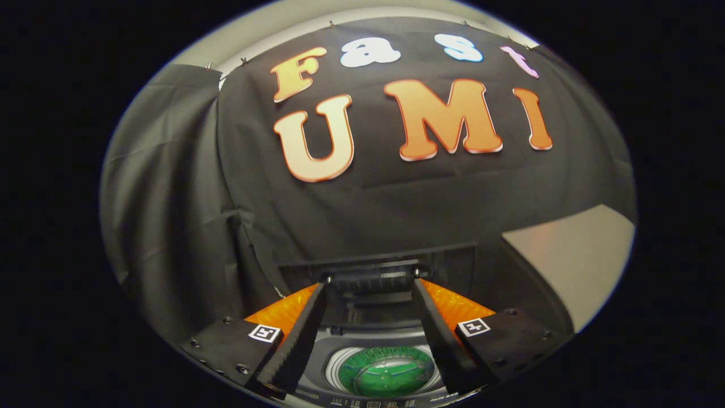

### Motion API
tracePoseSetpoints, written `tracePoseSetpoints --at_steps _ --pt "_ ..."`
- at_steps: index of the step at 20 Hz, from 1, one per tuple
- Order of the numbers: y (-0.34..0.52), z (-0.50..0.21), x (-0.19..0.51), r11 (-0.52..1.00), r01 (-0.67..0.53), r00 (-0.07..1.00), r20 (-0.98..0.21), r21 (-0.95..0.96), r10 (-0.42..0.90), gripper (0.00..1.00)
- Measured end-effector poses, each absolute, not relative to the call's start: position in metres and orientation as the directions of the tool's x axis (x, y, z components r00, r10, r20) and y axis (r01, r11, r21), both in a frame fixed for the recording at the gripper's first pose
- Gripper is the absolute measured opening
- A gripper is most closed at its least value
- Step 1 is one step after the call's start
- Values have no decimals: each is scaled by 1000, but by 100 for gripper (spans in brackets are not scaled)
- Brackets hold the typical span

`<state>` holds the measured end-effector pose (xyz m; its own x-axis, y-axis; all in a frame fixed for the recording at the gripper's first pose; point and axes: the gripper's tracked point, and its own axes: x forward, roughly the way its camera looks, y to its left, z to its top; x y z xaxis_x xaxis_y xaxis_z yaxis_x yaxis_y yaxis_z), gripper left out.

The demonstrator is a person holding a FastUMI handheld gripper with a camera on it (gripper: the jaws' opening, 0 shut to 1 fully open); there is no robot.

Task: Put the clothes into the washing machine and then close the washing machine lid.

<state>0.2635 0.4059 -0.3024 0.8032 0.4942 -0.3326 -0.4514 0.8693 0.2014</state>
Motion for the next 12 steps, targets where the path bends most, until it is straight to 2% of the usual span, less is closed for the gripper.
tracePoseSetpoints --at_steps 5,12 --pt "405 -252 325 871 -453 812 -314 190 491 98" --pt "389 -287 417 917 -383 827 -402 107 393 98"
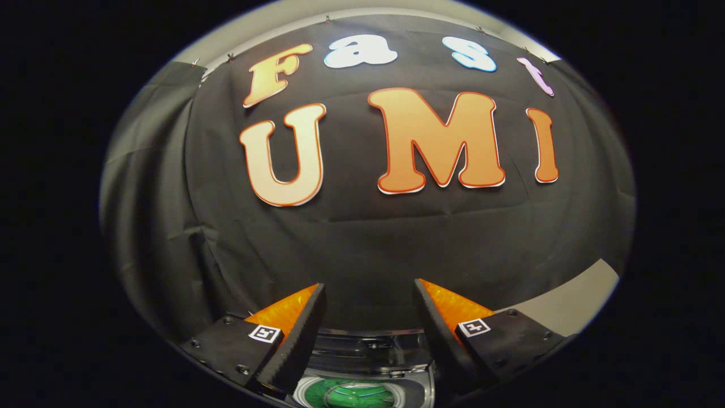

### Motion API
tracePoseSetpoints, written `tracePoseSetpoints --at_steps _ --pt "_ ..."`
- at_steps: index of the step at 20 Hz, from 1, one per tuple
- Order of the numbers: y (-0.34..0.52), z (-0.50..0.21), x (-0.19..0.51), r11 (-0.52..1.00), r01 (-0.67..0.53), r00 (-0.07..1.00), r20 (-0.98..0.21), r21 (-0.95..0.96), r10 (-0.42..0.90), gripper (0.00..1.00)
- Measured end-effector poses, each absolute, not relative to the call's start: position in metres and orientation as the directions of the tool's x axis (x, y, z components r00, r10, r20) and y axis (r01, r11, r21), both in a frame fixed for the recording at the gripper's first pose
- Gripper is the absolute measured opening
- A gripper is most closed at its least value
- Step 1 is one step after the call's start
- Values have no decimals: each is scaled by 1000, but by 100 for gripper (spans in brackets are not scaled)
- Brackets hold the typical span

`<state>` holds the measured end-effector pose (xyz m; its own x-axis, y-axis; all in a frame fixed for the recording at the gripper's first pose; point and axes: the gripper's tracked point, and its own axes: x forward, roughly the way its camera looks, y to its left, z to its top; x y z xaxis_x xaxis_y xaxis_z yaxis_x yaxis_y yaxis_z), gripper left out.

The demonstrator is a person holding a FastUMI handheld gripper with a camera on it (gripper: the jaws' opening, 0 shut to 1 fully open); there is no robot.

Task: Put the clothes into the washing machine and then close the washing machine lid.

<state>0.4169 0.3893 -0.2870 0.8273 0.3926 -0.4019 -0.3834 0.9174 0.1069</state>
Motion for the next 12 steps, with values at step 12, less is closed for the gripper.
tracePoseSetpoints --at_steps 12 --pt "385 -397 465 946 -322 809 -508 40 297 97"
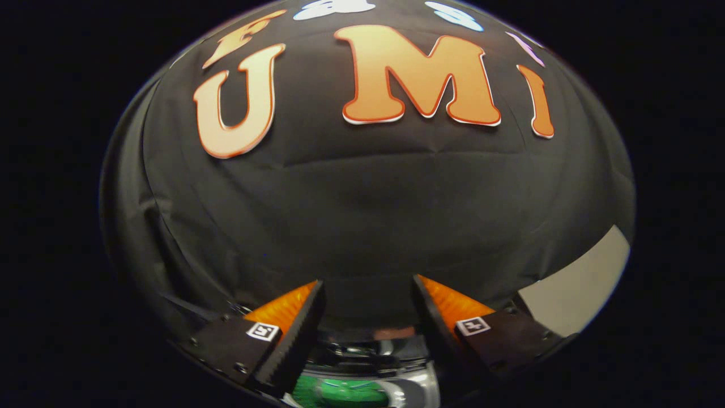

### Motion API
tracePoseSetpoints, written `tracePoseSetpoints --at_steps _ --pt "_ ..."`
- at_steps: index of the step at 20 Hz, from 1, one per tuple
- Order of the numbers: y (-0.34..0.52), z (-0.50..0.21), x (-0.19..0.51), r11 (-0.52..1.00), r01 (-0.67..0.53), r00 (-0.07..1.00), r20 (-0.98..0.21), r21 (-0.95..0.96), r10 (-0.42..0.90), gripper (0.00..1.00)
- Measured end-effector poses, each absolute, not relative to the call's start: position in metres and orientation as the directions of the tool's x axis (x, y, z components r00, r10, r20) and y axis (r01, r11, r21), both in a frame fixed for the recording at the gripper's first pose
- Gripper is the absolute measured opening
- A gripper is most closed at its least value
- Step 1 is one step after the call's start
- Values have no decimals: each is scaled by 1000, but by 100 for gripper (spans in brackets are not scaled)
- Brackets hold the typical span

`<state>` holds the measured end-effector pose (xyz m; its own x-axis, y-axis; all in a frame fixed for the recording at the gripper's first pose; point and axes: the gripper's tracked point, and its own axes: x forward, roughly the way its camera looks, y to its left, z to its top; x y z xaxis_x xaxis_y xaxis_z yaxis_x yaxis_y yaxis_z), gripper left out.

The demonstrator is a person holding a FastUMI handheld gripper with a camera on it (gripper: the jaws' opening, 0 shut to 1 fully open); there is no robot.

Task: Put the clothes into the washing machine and then close the washing machine lid.

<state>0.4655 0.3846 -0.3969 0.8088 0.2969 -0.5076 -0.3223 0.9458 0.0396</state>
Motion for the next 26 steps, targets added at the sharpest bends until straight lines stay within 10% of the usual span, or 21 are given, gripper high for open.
tracePoseSetpoints --at_steps 26 --pt "336 -399 316 938 -341 854 -398 60 336 97"
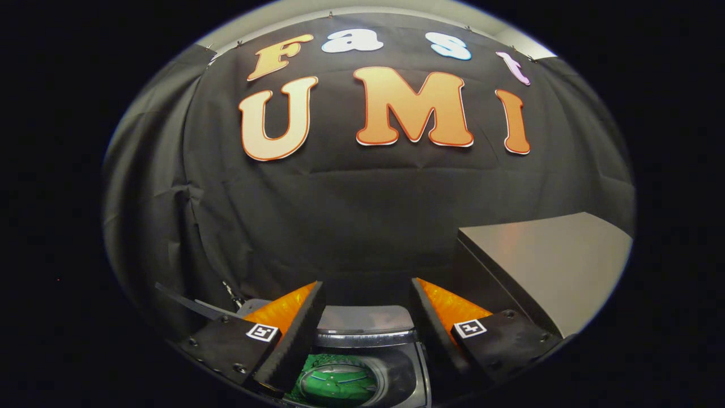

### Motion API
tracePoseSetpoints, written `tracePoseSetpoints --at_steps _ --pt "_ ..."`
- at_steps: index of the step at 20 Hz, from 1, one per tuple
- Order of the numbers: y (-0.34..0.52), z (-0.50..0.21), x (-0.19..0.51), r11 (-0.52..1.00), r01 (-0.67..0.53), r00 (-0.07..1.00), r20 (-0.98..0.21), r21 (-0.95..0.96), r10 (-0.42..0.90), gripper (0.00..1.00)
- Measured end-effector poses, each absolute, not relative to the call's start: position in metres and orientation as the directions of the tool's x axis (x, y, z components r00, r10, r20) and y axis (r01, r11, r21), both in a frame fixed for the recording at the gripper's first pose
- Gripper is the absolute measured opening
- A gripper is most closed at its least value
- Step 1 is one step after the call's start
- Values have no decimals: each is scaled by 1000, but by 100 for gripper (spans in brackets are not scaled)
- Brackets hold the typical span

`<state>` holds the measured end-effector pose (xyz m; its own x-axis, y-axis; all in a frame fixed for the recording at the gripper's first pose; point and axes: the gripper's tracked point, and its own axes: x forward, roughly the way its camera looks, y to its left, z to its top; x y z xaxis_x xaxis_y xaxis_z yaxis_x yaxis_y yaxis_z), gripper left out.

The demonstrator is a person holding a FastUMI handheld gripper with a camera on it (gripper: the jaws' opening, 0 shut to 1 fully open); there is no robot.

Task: Put the clothes into the washing machine and then close the washing machine lid.

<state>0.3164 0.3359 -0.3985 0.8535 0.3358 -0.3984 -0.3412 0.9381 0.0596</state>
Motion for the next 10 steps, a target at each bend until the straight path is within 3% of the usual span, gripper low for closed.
tracePoseSetpoints --at_steps 3,6,10 --pt "332 -410 305 933 -355 844 -412 54 344 98" --pt "310 -471 283 942 -332 775 -558 40 297 99" --pt "307 -497 265 946 -310 761 -572 94 306 98"
